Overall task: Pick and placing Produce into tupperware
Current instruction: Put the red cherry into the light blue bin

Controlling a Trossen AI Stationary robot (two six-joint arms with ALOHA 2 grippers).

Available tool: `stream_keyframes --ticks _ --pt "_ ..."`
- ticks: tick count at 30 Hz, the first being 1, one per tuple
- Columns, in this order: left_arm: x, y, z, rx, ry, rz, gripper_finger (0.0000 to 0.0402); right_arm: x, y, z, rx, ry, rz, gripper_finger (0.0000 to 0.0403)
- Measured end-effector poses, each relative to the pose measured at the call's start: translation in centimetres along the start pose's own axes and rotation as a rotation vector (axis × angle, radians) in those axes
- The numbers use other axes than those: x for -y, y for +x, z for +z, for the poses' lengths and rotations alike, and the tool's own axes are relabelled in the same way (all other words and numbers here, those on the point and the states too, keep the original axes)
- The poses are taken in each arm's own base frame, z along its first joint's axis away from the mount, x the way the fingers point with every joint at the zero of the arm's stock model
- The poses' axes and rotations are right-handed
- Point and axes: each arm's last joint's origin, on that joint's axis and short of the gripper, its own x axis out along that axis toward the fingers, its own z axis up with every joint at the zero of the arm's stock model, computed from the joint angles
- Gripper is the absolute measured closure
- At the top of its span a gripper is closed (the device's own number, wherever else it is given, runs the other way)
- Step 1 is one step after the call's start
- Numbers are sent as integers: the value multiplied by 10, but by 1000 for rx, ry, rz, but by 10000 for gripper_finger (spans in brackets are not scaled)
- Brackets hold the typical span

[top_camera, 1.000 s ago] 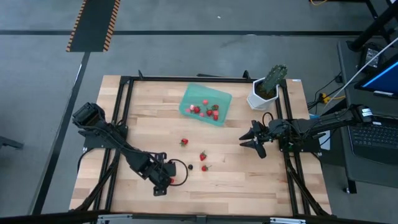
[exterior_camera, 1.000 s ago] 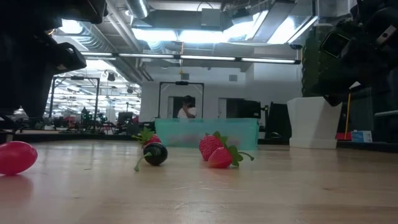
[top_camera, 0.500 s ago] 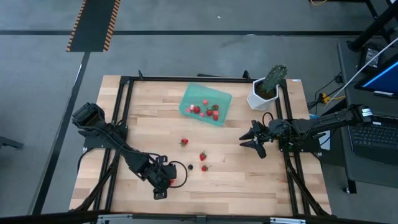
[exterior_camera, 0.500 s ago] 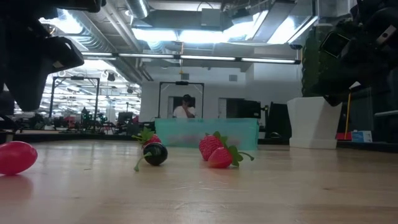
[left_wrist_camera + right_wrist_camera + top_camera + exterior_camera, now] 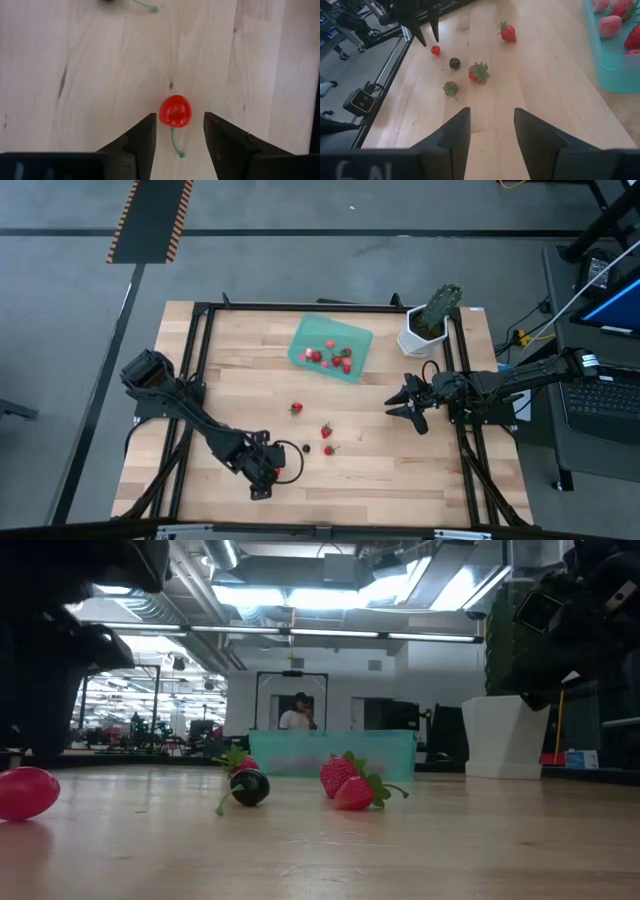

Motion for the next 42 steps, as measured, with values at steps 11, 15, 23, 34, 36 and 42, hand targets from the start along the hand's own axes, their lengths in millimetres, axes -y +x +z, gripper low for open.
stream_keyframes --ticks 11,15,23,34,36,42 --pt "2 17 -3 -36 -2 -4 247 0 0 0 0 4 0 249" --pt "2 23 -4 -49 1 4 247 0 0 0 -1 3 0 249" --pt "2 26 -2 -46 -8 -10 246 0 0 0 -1 4 0 249" --pt "-2 27 4 -34 -22 -16 246 0 0 0 -1 3 0 249" --pt "-2 27 4 -38 -21 -19 247 0 0 0 -1 4 0 249" --pt "-2 27 3 -41 -20 -16 251 0 0 0 -1 4 0 249"
